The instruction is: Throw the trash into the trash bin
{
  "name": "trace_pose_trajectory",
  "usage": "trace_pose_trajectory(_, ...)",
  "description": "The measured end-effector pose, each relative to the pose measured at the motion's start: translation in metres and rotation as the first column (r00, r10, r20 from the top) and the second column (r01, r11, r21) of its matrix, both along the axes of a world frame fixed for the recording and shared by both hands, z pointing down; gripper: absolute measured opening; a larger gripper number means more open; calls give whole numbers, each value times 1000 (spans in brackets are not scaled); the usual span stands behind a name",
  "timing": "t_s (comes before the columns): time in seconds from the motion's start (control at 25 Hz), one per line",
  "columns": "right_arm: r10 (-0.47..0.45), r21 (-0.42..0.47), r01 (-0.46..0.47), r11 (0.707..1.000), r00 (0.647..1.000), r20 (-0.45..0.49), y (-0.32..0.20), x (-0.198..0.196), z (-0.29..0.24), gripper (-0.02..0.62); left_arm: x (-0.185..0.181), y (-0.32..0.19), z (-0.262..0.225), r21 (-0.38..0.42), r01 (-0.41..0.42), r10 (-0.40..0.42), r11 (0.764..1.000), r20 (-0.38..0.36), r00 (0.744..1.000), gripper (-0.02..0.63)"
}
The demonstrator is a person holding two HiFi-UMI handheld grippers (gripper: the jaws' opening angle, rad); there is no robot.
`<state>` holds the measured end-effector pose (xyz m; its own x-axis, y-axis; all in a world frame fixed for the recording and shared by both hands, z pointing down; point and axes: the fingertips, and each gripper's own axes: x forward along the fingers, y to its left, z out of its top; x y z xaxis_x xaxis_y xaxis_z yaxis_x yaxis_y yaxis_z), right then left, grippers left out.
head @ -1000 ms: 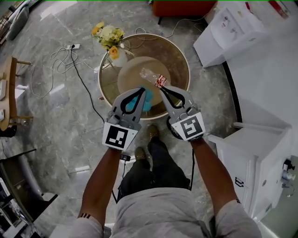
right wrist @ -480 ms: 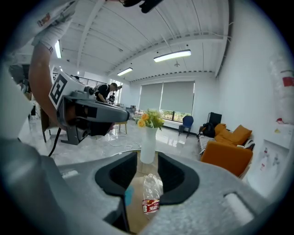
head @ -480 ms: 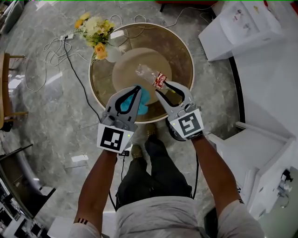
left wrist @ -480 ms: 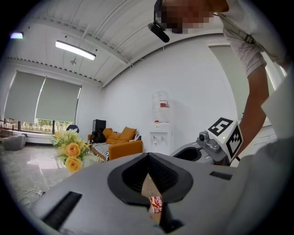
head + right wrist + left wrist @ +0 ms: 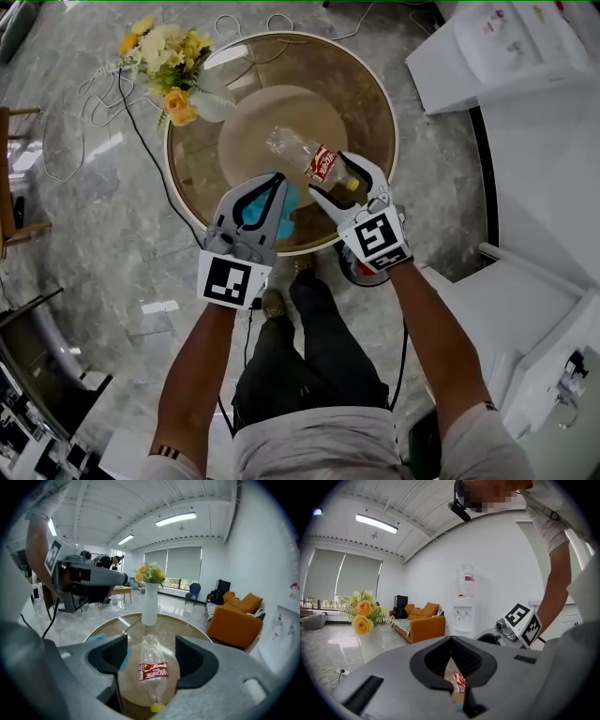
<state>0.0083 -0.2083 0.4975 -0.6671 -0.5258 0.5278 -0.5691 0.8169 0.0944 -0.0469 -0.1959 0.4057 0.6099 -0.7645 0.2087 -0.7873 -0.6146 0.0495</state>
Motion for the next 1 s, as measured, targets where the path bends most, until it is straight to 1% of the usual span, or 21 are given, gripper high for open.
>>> trace_pose_trajectory(0.12, 3, -57, -5, 998, 999, -32, -7, 5, 25, 339, 0, -6, 11, -10, 2, -2, 1000, 7, 1000, 0)
trace_pose_trajectory(0.24, -14, -114, 6, 993, 998, -66, -11, 5, 49, 366, 0, -13, 24, -26, 2, -2, 1000, 24, 1000, 0)
trace_pose_trajectory(0.44, -52, -190, 26, 981, 990, -132, -16, 5, 95, 394, -1, -26, 46, -47, 2, 0, 999, 45, 999, 0)
trace_pose_trajectory(0.8, -129, -286, 60, 956, 964, -230, -16, 3, 148, 410, -1, -31, 62, -71, 12, -9, 997, 42, 999, 0)
trace_pose_trajectory(0.92, -138, -289, 61, 955, 956, -257, -17, 3, 157, 410, -3, -27, 64, -83, 17, -14, 996, 41, 999, 0)
trace_pose_trajectory(1.0, -131, -275, 54, 960, 954, -270, -18, 4, 159, 384, -5, -24, 65, -93, 21, -18, 995, 39, 999, 0)
